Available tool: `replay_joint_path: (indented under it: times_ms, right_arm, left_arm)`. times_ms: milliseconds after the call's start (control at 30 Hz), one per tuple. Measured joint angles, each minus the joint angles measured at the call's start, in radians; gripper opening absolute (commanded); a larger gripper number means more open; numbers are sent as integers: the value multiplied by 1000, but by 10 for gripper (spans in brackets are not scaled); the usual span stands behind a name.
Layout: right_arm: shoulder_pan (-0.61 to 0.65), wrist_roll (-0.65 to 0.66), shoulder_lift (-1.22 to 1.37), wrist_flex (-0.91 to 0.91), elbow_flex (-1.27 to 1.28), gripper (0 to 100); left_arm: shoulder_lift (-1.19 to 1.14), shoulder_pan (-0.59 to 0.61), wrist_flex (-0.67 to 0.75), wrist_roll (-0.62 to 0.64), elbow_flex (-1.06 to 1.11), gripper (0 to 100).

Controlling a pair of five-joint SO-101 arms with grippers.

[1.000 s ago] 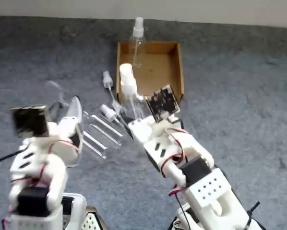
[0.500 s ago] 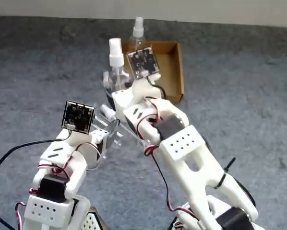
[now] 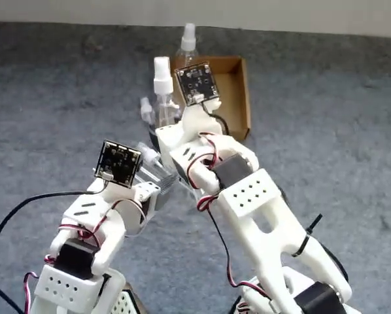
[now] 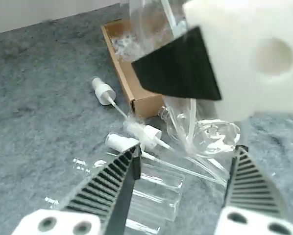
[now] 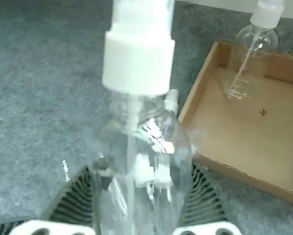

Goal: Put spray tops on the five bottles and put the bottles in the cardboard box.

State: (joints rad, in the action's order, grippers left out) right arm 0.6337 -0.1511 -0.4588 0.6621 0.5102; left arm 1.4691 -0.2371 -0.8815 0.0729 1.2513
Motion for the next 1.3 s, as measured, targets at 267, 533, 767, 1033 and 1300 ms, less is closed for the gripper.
replay_joint_path:
  times_ms: [267, 533, 767, 1033, 1300]
  right_arm:
    - [2, 0, 2, 11, 0, 3]
    - [11, 0, -51, 143, 0, 3]
    - [11, -2, -115, 218, 0, 3]
    - [11, 25, -140, 245, 0, 3]
    - [11, 25, -173, 272, 0, 3]
  left_arm:
    - [2, 2, 48, 0, -29, 245]
    - [11, 21, 164, 6, 29, 245]
    - [0, 23, 172, 8, 43, 245]
    - [0, 21, 180, -14, 61, 245]
    - [2, 21, 184, -25, 72, 245]
